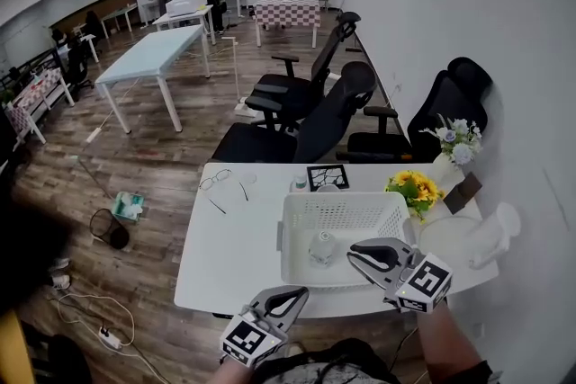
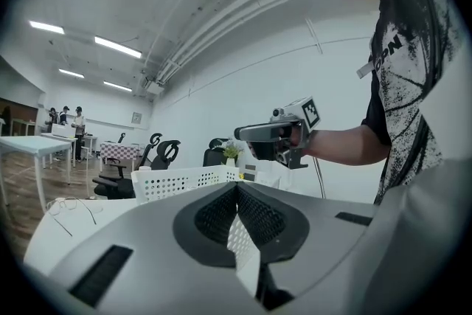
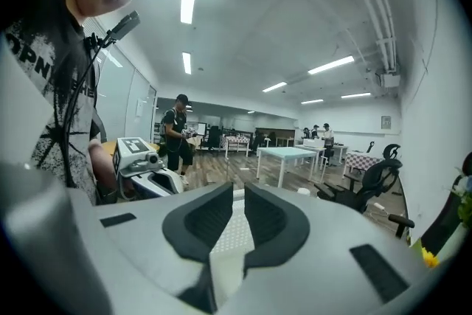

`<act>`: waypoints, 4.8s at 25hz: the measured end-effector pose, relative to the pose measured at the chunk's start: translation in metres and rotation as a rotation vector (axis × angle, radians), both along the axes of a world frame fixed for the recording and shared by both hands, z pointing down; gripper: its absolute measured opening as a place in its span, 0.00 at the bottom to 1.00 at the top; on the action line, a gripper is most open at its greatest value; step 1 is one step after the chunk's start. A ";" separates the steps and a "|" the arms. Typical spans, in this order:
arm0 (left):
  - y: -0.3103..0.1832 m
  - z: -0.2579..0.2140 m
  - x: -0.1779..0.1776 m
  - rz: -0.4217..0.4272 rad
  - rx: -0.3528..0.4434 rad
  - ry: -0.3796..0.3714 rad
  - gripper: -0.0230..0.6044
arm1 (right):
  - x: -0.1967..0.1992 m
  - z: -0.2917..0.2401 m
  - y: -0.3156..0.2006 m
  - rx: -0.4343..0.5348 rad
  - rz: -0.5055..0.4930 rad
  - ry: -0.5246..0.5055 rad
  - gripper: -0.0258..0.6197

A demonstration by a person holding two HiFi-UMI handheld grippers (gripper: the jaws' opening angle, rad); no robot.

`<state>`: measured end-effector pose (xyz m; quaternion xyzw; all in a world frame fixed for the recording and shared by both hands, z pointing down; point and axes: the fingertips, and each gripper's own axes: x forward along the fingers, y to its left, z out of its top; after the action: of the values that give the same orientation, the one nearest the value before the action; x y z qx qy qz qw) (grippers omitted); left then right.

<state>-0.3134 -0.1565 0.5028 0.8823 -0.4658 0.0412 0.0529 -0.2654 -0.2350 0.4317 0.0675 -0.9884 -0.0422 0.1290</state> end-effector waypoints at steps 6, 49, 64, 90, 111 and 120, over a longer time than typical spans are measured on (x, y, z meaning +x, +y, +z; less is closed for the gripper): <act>-0.001 0.000 -0.016 -0.034 -0.002 0.008 0.05 | -0.026 0.044 -0.025 -0.025 0.000 0.148 0.27; -0.012 0.013 -0.036 -0.278 -0.046 0.053 0.05 | -0.070 0.144 -0.077 -0.100 -0.162 0.314 0.29; -0.004 -0.003 -0.037 -0.184 -0.015 -0.003 0.05 | -0.075 0.064 -0.078 -0.060 -0.076 0.167 0.29; -0.009 -0.014 0.049 0.155 0.028 -0.010 0.05 | 0.040 -0.082 -0.077 0.036 0.251 -0.103 0.29; -0.044 -0.025 0.240 0.353 0.012 -0.026 0.05 | 0.277 -0.084 -0.091 0.050 0.502 -0.106 0.29; -0.052 -0.009 0.291 0.350 -0.033 -0.028 0.05 | 0.342 -0.027 -0.096 0.016 0.557 -0.102 0.29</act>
<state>-0.0224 -0.2086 0.4939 0.9484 -0.3049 0.0695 0.0529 0.0762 -0.3312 0.4048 0.3394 -0.9367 -0.0098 0.0854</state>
